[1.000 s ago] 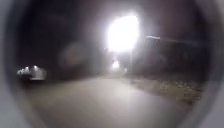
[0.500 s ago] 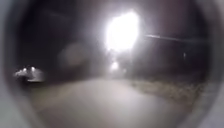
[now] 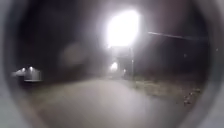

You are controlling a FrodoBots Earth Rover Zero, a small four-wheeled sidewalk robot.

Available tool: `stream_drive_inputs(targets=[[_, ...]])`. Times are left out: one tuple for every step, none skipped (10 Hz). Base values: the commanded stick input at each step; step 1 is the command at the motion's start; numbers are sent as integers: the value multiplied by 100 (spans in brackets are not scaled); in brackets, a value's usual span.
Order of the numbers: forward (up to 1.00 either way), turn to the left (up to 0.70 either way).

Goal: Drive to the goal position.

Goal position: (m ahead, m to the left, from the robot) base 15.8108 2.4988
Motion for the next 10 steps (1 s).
stream_drive_inputs(targets=[[100, 11], [100, 10], [100, 11], [100, 10], [100, 10], [100, 10], [100, 10], [100, 8], [100, 4], [100, 4]])
